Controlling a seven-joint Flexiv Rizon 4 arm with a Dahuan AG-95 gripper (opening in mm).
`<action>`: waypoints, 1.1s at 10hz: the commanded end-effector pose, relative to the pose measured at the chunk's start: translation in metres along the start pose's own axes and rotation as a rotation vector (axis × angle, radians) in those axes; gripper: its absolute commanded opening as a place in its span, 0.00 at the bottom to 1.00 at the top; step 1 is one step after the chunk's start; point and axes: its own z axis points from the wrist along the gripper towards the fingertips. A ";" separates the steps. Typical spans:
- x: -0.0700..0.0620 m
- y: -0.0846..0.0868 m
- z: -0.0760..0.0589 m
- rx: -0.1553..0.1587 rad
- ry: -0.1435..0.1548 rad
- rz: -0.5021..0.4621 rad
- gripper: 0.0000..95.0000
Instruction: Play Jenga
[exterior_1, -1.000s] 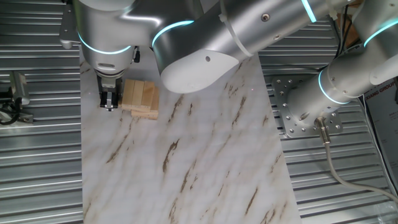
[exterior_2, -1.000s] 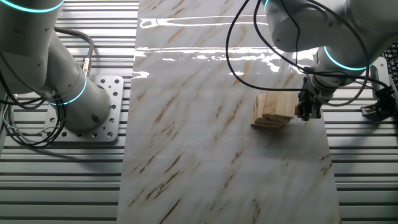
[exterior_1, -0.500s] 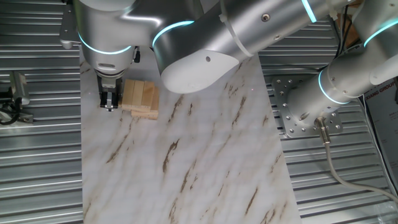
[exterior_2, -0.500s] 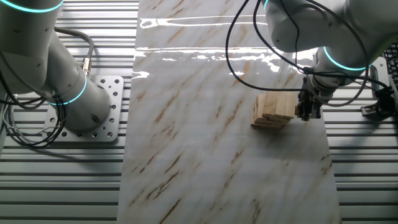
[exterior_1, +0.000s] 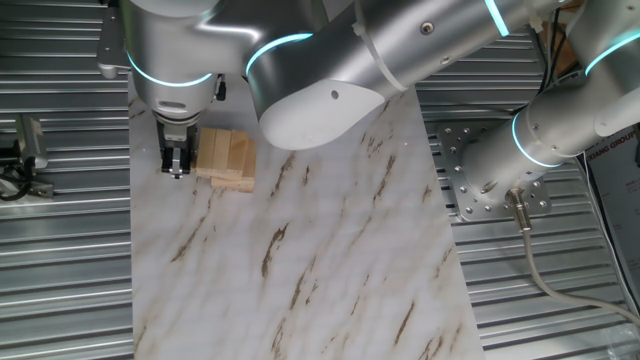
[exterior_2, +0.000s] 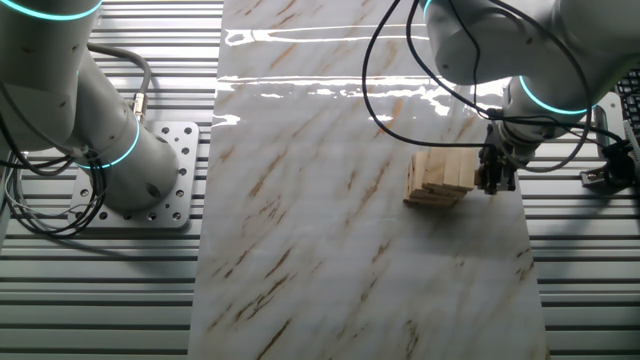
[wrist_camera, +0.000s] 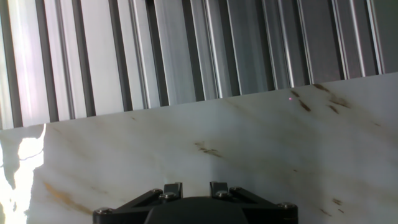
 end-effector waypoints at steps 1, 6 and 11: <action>-0.001 0.000 0.001 0.001 0.000 -0.001 0.00; -0.001 0.000 0.002 0.006 0.001 0.013 0.00; -0.002 -0.001 0.002 0.005 0.003 0.012 0.00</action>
